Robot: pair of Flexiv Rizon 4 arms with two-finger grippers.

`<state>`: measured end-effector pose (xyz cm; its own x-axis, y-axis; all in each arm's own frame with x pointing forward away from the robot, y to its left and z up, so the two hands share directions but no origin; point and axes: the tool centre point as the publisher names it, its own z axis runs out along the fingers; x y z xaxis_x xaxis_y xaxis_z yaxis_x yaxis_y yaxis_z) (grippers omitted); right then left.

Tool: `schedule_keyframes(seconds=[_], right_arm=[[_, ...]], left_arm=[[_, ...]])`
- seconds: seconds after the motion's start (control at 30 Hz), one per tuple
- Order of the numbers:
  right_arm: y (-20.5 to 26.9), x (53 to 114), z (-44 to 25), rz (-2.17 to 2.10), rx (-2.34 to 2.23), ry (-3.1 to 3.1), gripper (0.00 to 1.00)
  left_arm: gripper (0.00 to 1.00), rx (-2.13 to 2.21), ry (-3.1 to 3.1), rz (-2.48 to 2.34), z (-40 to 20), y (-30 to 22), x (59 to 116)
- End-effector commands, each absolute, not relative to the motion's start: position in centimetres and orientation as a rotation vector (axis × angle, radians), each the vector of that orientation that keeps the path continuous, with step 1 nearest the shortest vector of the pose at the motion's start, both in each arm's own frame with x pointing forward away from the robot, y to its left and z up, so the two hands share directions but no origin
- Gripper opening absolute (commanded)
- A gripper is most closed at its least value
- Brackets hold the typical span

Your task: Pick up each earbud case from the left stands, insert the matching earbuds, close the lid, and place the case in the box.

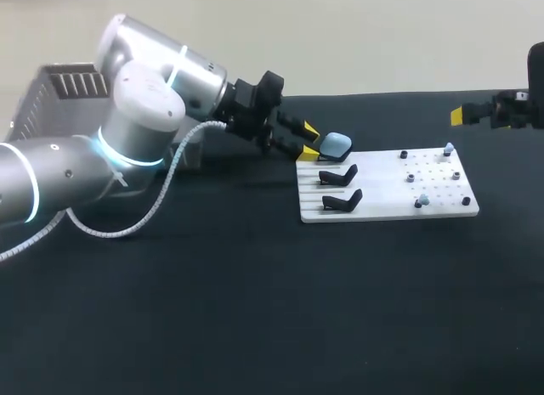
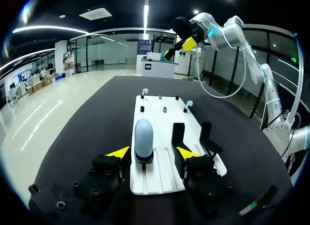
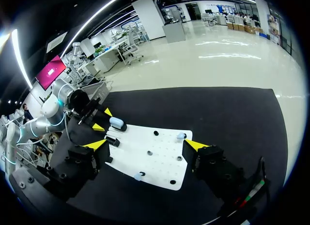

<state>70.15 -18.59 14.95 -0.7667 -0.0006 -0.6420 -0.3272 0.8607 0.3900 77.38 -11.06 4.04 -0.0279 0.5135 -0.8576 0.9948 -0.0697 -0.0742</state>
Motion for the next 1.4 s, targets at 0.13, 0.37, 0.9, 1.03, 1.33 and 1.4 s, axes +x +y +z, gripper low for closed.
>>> schedule_keyframes(seconds=[0.13, 0.37, 0.9, 1.03, 1.33, 1.4], right_arm=[[-18.6, 70.1, 15.0, 0.646, -0.236, 2.372, 1.00], [-18.6, 70.1, 15.0, 0.646, -0.236, 2.372, 1.00], [-18.6, 70.1, 15.0, 0.646, -0.236, 2.372, 1.00], [-18.6, 70.1, 15.0, 0.646, -0.236, 2.372, 1.00], [-18.6, 70.1, 15.0, 0.646, -0.236, 2.372, 1.00], [-18.6, 70.1, 15.0, 0.646, -0.236, 2.372, 1.00]], left_arm=[[0.67, 1.647, 1.595, -1.015, 3.9, -11.2, 77.8], [0.64, 1.661, 1.585, -1.036, 3.6, -11.8, 77.7], [0.56, 1.677, 1.571, -1.053, 3.5, -12.4, 78.5], [0.56, 1.682, 1.568, -1.061, 3.3, -12.6, 78.4], [0.55, 1.670, 1.579, -1.087, 2.9, -13.0, 78.4], [0.55, 1.669, 1.578, -1.085, 3.0, -13.1, 78.5]])
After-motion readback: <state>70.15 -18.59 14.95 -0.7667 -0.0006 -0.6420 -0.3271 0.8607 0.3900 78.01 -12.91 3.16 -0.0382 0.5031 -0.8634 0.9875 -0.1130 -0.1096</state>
